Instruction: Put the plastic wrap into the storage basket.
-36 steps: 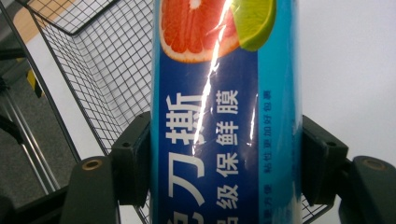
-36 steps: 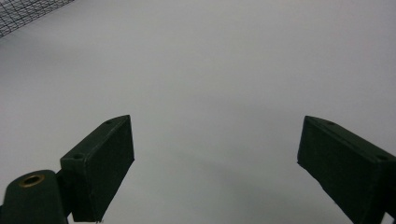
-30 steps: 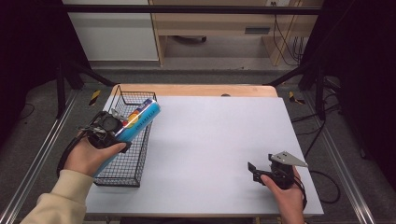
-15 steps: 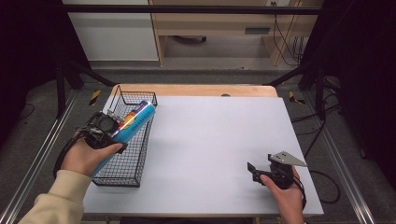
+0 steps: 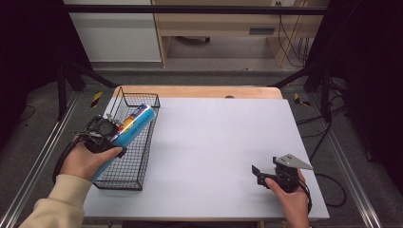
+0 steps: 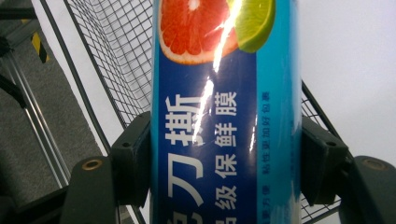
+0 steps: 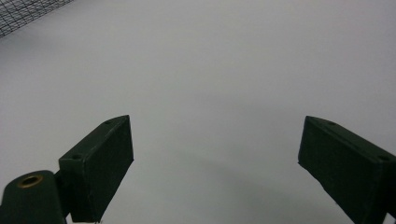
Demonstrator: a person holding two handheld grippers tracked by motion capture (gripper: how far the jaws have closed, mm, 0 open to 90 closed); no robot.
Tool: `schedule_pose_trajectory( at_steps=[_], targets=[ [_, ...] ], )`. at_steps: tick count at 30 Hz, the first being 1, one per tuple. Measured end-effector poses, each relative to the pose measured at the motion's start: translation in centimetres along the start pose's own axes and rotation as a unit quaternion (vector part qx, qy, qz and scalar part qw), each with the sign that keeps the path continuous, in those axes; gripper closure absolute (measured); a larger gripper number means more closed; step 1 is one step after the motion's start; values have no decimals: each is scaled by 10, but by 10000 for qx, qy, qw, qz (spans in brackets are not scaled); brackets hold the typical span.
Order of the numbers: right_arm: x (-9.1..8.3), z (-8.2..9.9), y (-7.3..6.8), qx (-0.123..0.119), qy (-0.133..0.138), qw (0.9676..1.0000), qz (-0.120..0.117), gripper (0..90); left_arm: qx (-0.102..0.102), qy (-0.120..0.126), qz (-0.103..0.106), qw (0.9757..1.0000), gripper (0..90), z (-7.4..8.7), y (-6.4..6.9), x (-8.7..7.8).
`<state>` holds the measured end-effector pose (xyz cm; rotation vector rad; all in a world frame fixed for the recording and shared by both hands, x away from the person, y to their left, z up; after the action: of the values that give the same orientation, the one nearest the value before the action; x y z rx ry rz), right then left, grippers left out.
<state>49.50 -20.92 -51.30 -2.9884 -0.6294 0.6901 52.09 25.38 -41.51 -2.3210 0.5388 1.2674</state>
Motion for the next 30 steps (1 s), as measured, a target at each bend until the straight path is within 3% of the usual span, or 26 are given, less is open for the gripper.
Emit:
schedule_pose_trajectory(
  at_steps=[15, 20, 30],
  targets=[
    [0, 0, 0, -16, 8, 10000, -21, 105, -267, -249, -103, 9993, 321, 5, -8, 13],
    [0, -1, -1, -19, 12, 10000, -45, 104, -224, -413, -176, 9987, 321, 4, -9, 17],
    [-1, -1, -2, -31, 22, 10000, -67, 105, -465, -604, -224, 9968, 321, 1, -16, 25]
  ],
)
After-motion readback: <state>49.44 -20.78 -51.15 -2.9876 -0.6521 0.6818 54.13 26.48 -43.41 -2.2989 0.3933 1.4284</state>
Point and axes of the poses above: each handheld gripper's, and its own axes: x roughly forward along the jaws, z roughly out of its underside, y roughly to its right, the point moved 10 cm from there along x, roughly forward along the jaws, and after that the axes turned 6 degrees about y, right-handed, at the moved point
